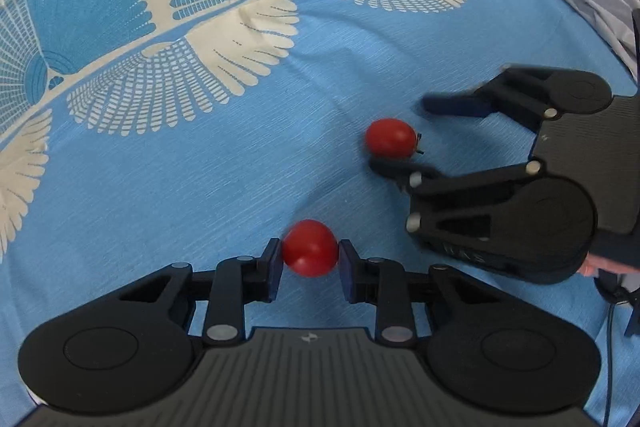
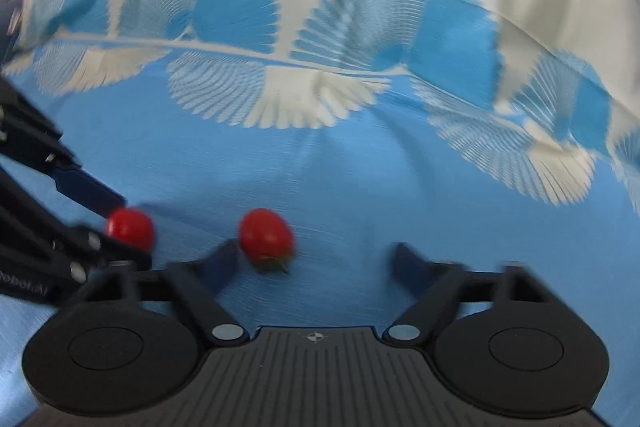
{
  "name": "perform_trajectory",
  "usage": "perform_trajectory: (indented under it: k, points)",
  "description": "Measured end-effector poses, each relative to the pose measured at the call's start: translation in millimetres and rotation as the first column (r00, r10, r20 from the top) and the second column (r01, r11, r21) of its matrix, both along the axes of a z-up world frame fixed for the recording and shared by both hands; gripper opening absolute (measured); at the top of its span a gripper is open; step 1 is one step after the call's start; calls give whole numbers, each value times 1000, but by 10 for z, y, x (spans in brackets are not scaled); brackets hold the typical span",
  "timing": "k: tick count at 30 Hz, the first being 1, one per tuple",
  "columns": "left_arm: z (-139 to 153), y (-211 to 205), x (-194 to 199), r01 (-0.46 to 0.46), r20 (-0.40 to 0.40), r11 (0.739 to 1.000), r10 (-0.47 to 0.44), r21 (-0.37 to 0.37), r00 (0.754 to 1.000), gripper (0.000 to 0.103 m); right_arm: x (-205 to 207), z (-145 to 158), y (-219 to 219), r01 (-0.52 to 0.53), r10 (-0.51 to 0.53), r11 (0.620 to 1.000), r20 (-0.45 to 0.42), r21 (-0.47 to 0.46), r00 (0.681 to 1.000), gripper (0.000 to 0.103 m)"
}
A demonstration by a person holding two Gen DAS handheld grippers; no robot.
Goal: Organize fruits
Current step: 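Close the left tool on a red tomato while the right tool grasps the other tomato, then carry both held red tomatoes over the plate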
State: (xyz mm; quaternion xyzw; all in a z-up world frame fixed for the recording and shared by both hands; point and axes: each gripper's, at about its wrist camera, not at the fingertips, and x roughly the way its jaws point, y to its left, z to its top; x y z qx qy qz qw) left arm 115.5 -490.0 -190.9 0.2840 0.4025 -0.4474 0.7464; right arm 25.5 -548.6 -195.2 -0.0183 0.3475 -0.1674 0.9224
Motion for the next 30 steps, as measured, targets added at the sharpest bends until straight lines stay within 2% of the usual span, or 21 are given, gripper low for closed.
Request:
perform_trajectory:
  k: [1,3,4,9,16,23,30]
  points:
    - [12,21,-11,-4,-1,1000,4,-3,1000,32,0,8,23,-21,21,1000,7,8,1000,43]
    - [75,94,-35,-14,8,1000,15,-12,1000,32,-14,26,86,1,-1,999,2,-40,1000,30]
    - [123,144,-49,-28,9,1000,28,-15,1000,32,-32,47,95,7,-7,999,-2,-43,1000,29]
    - [452,479,-75,-161,-21,987,161,-1,987,32,-286,295,132,127,-127,992,29,28,991,29]
    - [1029,1175,-326,-281,22,960,281,6,959,33,-823,866,613,206,-218,973,123,108,968,29]
    - [1545,2006,-741,-336,42,942,336,-5,941,33,-1248,1442,1393,171,-195,975,188,140,963,29]
    - [1876,2960,-1130,-416,37,909,417,-37,908,33,-1535,1759,2249,89,-132,975,207,204,969,29]
